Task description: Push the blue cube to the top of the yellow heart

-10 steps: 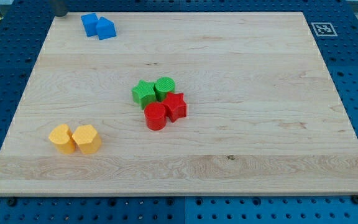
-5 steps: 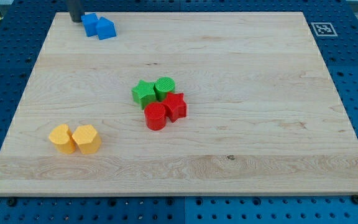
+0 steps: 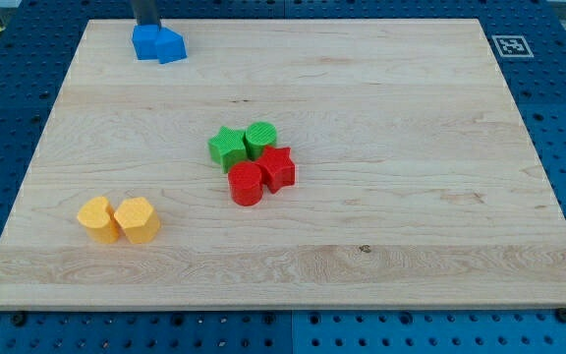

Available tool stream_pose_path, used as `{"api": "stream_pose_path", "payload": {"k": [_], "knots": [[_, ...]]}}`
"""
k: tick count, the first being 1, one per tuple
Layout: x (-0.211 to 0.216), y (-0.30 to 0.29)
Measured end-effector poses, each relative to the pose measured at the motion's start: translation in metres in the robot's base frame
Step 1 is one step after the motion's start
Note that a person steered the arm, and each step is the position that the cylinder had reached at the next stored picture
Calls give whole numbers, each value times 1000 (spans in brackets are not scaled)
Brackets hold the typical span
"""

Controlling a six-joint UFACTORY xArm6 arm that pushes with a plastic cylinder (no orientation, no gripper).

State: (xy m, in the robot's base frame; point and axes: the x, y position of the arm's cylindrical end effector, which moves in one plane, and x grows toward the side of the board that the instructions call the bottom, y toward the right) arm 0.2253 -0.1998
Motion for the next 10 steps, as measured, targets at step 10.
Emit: {"api": "stream_pose_path", "payload": {"k": [10], "knots": [[67, 2]]}}
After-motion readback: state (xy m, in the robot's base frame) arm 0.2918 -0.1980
